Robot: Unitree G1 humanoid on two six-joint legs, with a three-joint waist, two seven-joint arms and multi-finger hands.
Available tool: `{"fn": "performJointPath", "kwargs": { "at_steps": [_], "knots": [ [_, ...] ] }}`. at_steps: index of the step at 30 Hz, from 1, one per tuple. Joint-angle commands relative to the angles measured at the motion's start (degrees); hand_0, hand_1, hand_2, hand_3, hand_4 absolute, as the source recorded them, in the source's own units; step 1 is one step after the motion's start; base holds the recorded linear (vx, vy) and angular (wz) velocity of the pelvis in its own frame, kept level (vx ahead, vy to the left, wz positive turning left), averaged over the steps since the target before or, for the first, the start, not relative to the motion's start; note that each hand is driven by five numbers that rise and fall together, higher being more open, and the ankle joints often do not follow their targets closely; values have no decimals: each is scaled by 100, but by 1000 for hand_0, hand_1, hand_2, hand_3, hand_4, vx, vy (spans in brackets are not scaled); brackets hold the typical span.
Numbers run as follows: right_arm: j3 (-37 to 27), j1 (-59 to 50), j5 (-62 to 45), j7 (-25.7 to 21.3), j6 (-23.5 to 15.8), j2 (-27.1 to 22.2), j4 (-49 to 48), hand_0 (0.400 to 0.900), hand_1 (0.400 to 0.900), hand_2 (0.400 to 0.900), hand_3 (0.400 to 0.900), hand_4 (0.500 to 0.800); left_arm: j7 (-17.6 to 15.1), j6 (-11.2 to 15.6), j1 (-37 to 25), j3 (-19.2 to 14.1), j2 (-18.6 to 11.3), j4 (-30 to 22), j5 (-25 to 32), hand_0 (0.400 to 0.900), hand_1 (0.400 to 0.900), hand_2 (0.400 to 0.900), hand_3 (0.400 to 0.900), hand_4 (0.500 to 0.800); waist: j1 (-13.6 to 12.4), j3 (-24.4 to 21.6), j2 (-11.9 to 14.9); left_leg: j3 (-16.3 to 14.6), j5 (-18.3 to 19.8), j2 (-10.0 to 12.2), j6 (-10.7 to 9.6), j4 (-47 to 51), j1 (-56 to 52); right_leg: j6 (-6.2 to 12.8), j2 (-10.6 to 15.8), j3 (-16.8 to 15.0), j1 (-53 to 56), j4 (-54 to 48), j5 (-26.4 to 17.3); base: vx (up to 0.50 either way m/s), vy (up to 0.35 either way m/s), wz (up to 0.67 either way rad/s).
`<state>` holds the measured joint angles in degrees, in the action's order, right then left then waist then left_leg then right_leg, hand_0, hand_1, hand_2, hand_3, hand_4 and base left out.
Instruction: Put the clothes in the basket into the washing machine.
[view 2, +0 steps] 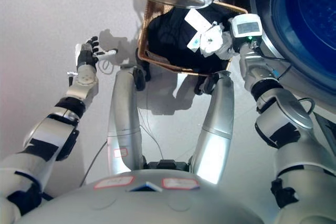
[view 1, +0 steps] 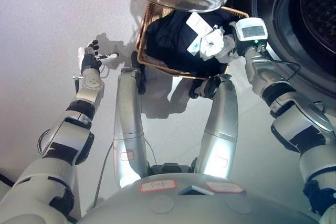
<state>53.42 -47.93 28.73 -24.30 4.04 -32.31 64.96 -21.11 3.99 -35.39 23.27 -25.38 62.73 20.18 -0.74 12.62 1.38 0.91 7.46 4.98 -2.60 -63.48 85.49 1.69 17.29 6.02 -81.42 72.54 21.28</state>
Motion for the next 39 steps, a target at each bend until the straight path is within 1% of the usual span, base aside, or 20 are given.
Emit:
{"fn": "performJointPath", "kwargs": {
  "at_steps": [1, 9, 13, 19, 22, 23, 27, 28, 30, 31, 32, 33, 36, 37, 38, 39],
  "knots": [
    [194, -231, -10, -162, 105, -137, 239, 400, 400, 400, 400, 500, -251, 190, -126, -116, -31, 419, -99, 900, 900, 900, 900, 800, 74, -137, -190, -68, 795, -124, -85, -122, -175, -74, -335, 200, 246, -697, -115, -2, -23, 5],
    [130, -203, -23, -240, 89, -138, 356, 400, 400, 400, 400, 500, -269, 183, -166, -82, 10, 458, -131, 900, 900, 900, 900, 800, 79, -203, -189, -7, 601, -199, -92, 265, -265, -57, -394, 246, 359, -1001, -221, 10, -23, 5],
    [31, -163, -118, -241, 65, -172, 358, 400, 400, 400, 400, 500, -245, 179, -155, -82, -18, 475, -132, 900, 900, 900, 900, 800, 74, -203, -209, -28, 428, -236, -97, 697, -530, 1, -456, 284, 607, -1394, -382, 8, -5, 0],
    [-221, 8, -316, -214, 39, -279, 172, 400, 400, 400, 400, 500, -223, 230, -48, -85, -25, 373, -141, 900, 900, 900, 900, 800, 71, -127, -221, -95, 71, -223, -121, 1609, -1324, 65, -532, 327, 1319, -2145, -692, 11, -4, -2],
    [-550, 107, -503, -244, 92, -343, 214, 400, 400, 400, 400, 500, -224, 232, 9, -113, -14, 397, -145, 900, 900, 900, 900, 800, 96, -86, -254, -147, -203, -196, -111, 2371, -1965, 123, -610, 329, 1921, -2875, -1022, 37, -2, -11],
    [-553, 108, -503, -244, 93, -345, 212, 400, 400, 400, 400, 500, -224, 232, 5, -111, -14, 398, -145, 900, 900, 900, 900, 800, 92, -63, -251, -149, -215, -195, -111, 2397, -2002, 124, -613, 330, 1955, -2899, -1034, 39, 13, -14],
    [-1112, 130, -1047, -239, 43, -435, 379, 400, 400, 400, 400, 500, -177, 221, -99, -128, -69, 481, -154, 900, 900, 900, 900, 800, 155, 9, -306, -213, -541, -129, -148, 3189, -2722, 205, -681, 295, 2615, -3719, -1392, 50, 27, -17],
    [-1405, 168, -1379, -180, 15, -478, 459, 400, 400, 400, 400, 500, -122, 219, -130, -150, -112, 517, -145, 900, 900, 900, 900, 800, 191, 34, -347, -250, -697, -109, -176, 3588, -3054, 249, -691, 302, 2907, -4137, -1555, 72, 39, -20],
    [-1776, 242, -1810, -140, -47, -517, 421, 400, 400, 400, 400, 500, -52, 202, -164, -215, -161, 552, -117, 900, 900, 900, 900, 800, 236, 67, -389, -303, -858, -102, -217, 3950, -3357, 291, -715, 301, 3167, -4483, -1689, 51, 23, -14],
    [-1781, 247, -1810, -139, -45, -520, 416, 400, 400, 400, 400, 500, -51, 203, -167, -211, -161, 554, -116, 900, 900, 900, 900, 800, 233, 81, -387, -305, -866, -103, -217, 3968, -3382, 292, -716, 301, 3189, -4498, -1696, 63, 31, -15],
    [-2248, 347, -2321, -160, -103, -570, 365, 400, 400, 400, 400, 500, 23, 193, -134, -278, -209, 594, -112, 900, 900, 900, 900, 800, 286, 54, -442, -360, -969, -91, -233, 4257, -3631, 323, -755, 278, 3377, -4780, -1819, 44, 24, -12],
    [-2256, 354, -2322, -160, -101, -573, 359, 400, 400, 400, 400, 500, 24, 194, -138, -271, -209, 596, -112, 900, 900, 900, 900, 800, 279, 68, -438, -364, -976, -91, -233, 4273, -3656, 323, -757, 276, 3398, -4793, -1825, 73, 50, -19],
    [-3194, 644, -3355, -305, -267, -563, 123, 400, 400, 400, 400, 500, 92, 177, -47, -404, -266, 637, -94, 900, 900, 900, 900, 800, 343, 45, -528, -438, -1082, -83, -233, 4653, -4011, 364, -799, 231, 3659, -5146, -1953, 73, 61, -24],
    [-3642, 800, -3848, -385, -398, -529, -55, 400, 400, 400, 400, 500, 126, 173, 68, -521, -284, 621, -73, 900, 900, 900, 900, 800, 370, 28, -583, -492, -1098, -86, -221, 4768, -4157, 377, -802, 189, 3771, -5285, -2011, 91, 86, -35],
    [-3882, 847, -4117, -440, -472, -515, -97, 400, 400, 400, 400, 500, 143, 178, 114, -559, -288, 606, -67, 900, 900, 900, 900, 800, 368, 29, -619, -523, -1115, -102, -220, 4839, -4237, 379, -819, 163, 3823, -5357, -2032, 66, 61, -26],
    [-3891, 860, -4118, -442, -470, -517, -106, 400, 400, 400, 400, 500, 144, 178, 113, -552, -288, 606, -67, 900, 900, 900, 900, 800, 359, 35, -614, -528, -1117, -101, -220, 4849, -4254, 379, -821, 159, 3835, -5364, -2036, 42, 46, -19]
  ]
}}
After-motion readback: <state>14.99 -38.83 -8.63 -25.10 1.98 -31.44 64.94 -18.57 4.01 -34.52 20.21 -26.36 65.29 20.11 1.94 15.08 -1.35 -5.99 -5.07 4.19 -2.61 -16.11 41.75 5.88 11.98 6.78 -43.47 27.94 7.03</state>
